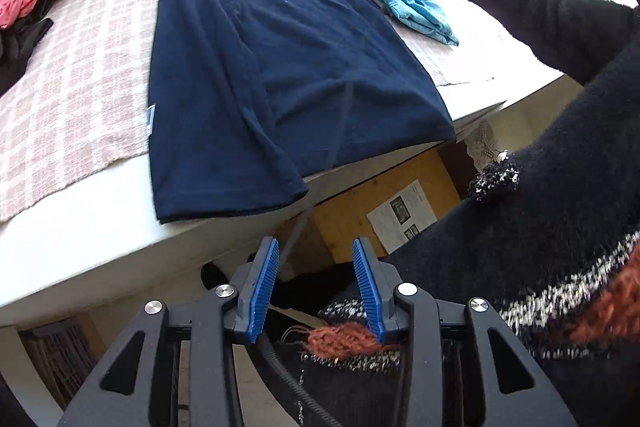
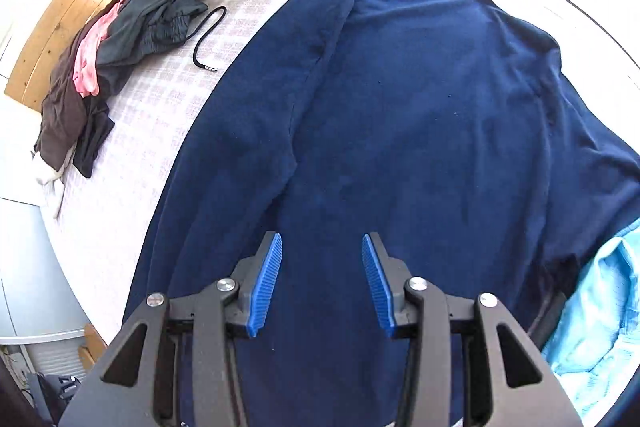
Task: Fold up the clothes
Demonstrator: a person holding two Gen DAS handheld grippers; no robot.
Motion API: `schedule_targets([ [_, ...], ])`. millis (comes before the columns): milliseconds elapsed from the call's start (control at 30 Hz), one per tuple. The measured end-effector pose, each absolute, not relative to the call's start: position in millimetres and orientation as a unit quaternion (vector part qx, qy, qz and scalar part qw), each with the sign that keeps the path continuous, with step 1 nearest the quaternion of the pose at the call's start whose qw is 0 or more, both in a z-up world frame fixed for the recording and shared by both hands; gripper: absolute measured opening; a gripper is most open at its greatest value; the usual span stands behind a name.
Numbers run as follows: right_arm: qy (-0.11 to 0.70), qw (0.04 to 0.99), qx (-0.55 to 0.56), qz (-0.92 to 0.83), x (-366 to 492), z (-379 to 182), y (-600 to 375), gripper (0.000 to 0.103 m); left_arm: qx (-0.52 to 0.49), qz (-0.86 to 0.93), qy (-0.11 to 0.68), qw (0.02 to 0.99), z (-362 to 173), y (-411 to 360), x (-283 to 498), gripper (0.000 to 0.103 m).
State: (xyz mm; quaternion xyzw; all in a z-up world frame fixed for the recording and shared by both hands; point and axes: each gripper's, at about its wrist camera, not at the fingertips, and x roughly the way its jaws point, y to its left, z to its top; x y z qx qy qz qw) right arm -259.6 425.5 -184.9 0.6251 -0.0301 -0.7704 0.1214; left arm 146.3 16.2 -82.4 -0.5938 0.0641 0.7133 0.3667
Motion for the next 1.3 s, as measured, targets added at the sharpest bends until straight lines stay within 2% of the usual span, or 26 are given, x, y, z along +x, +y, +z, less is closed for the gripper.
schedule_targets([
  [167, -0.067, 0.130, 0.616, -0.774, -236.2, -202.5, 423.6, 0.042, -0.570, 0.739, 0.048, 0.356, -91.1, 29.9, 139.4, 0.037],
  [367, -0.101, 0.132, 0.621, -0.766, -240.5, -228.8, 403.8, 0.042, -0.533, 0.778, 0.109, 0.313, -117.6, 74.6, 144.4, 0.037],
  [500, -0.075, 0.152, 0.627, -0.760, -253.2, -239.4, 379.0, 0.042, -0.526, 0.795, 0.138, 0.270, -124.3, 85.1, 149.5, 0.037],
  [833, -0.040, 0.192, 0.646, -0.738, -277.0, -255.3, 352.5, 0.042, -0.533, 0.812, 0.099, 0.215, -122.7, 91.8, 138.9, 0.037],
  [933, -0.033, 0.202, 0.643, -0.738, -279.2, -255.7, 353.8, 0.034, -0.534, 0.813, 0.108, 0.206, -124.6, 96.5, 136.4, 0.037],
  [967, -0.027, 0.206, 0.642, -0.738, -279.7, -255.3, 354.0, 0.026, -0.533, 0.813, 0.115, 0.203, -125.1, 98.4, 136.5, 0.036],
  [1033, -0.025, 0.212, 0.643, -0.735, -281.5, -255.3, 356.0, 0.022, -0.532, 0.813, 0.124, 0.201, -125.4, 101.4, 136.1, 0.018],
  [1100, -0.025, 0.222, 0.640, -0.735, -283.3, -254.0, 357.7, 0.013, -0.533, 0.812, 0.129, 0.199, -125.0, 102.8, 135.3, 0.009],
  [1300, -0.004, 0.240, 0.627, -0.741, -285.5, -244.8, 359.4, 0.007, -0.525, 0.820, 0.122, 0.194, -117.3, 99.8, 136.9, 0.001],
])
